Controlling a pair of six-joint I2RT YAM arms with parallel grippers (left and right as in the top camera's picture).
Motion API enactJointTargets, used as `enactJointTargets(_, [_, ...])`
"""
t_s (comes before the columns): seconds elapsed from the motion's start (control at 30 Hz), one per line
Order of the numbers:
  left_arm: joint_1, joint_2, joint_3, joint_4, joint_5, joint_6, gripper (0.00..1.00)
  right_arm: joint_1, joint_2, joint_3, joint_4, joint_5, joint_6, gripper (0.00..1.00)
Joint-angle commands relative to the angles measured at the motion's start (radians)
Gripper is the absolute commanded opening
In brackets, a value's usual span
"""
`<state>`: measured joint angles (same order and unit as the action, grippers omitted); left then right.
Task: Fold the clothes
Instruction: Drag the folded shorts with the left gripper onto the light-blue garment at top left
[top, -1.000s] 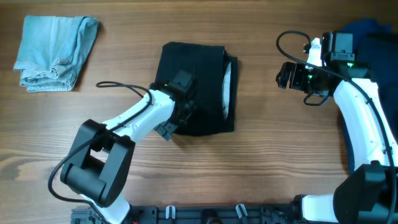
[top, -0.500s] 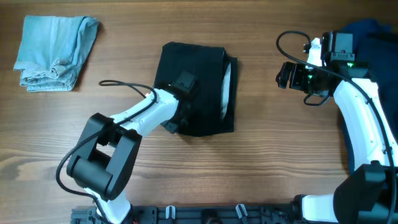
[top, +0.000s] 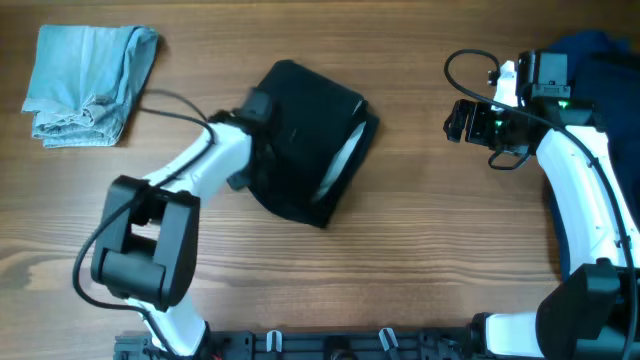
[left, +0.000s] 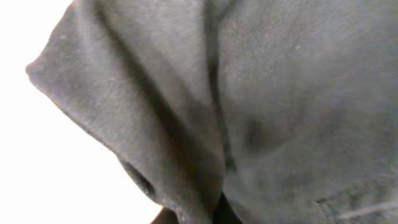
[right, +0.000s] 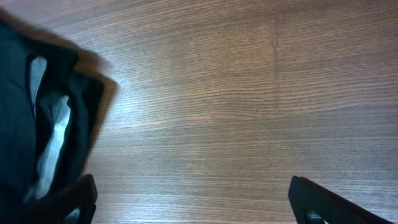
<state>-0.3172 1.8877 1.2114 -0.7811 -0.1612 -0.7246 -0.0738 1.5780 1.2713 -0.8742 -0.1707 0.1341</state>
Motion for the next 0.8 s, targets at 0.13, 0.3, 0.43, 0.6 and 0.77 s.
enactJointTargets(0.13, [0.068, 0.01, 0.293, 0.04, -0.284, 0.459, 0.04, 0.002, -0.011, -0.002, 0.002, 0.018, 0.006, 1.0])
enactJointTargets(0.3, [0.1, 0.01, 0.327, 0.237, -0.349, 0.621, 0.21, 0.002, -0.011, -0.002, 0.002, 0.018, 0.006, 1.0])
enactJointTargets(0.43, [0.163, 0.01, 0.327, 0.388, -0.353, 0.62, 0.2, 0.002, -0.011, -0.002, 0.002, 0.018, 0.006, 1.0])
enactJointTargets(0.6, [0.234, 0.01, 0.327, 0.442, -0.273, 0.62, 0.21, 0.002, -0.011, -0.002, 0.002, 0.018, 0.006, 1.0])
enactJointTargets(0.77, [0.306, 0.016, 0.326, 0.266, 0.027, 0.393, 0.59, 0.002, -0.011, -0.002, 0.002, 0.018, 0.006, 1.0])
